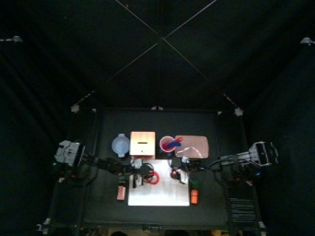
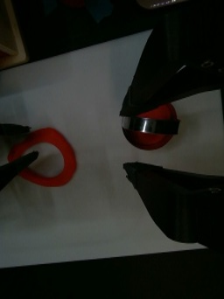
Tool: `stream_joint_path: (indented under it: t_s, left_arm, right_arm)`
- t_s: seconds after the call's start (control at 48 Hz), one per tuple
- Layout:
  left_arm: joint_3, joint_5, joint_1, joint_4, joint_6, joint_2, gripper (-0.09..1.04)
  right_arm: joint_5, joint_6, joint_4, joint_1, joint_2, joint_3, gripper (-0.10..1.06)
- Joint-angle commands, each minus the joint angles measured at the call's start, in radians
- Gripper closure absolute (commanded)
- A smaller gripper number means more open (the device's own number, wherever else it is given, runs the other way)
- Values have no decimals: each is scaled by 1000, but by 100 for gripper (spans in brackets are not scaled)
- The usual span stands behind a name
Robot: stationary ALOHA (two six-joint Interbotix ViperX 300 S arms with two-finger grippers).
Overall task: Get the cutter from the drawer then cut the dough then place the extra dough in the bowl
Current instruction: Place the extra dough in the bowl
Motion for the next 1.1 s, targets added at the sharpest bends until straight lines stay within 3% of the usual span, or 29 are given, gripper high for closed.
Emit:
stream_joint_path:
  t_s: [0.021,1.104]
  left_arm:
    - [-52,66,18,11,25,-2,20]
    - [-81,213,55,31,51,35,20]
  right_arm:
    - [-8,0,8,5,-11,-20,14]
    - [-15,0,38,17,-11,-17,14]
